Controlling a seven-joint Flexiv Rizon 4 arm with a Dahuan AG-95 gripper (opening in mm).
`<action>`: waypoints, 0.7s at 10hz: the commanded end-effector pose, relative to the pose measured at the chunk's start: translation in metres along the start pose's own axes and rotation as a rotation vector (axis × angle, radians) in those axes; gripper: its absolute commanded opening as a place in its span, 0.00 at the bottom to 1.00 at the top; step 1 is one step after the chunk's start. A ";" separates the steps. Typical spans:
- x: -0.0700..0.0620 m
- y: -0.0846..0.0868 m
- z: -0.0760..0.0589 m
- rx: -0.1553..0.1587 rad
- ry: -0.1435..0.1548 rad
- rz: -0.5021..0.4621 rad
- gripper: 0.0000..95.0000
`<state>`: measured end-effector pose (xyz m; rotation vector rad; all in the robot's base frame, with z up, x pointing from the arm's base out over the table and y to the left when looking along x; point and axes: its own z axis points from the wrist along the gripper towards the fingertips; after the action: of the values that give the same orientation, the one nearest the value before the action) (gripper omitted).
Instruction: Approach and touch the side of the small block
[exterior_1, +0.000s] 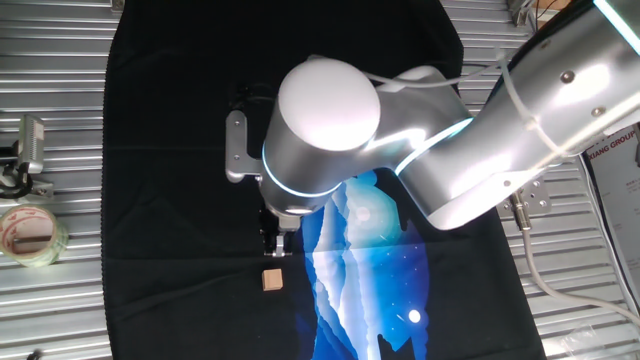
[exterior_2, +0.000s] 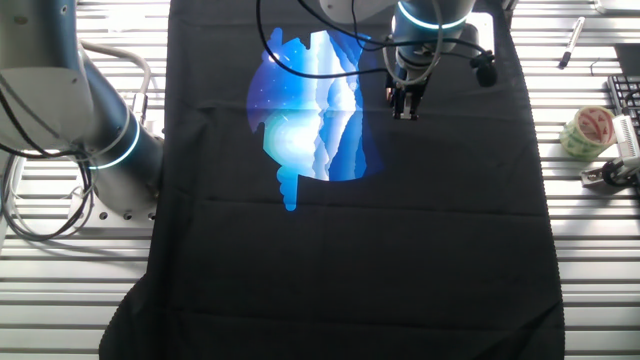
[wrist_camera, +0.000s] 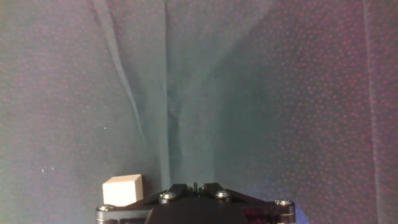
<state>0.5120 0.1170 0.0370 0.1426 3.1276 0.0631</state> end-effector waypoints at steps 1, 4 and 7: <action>0.000 0.001 0.001 0.001 0.000 0.006 0.00; 0.002 0.004 0.004 0.001 -0.004 0.011 0.00; 0.002 0.008 0.007 0.005 -0.004 0.018 0.00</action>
<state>0.5109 0.1261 0.0299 0.1723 3.1231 0.0498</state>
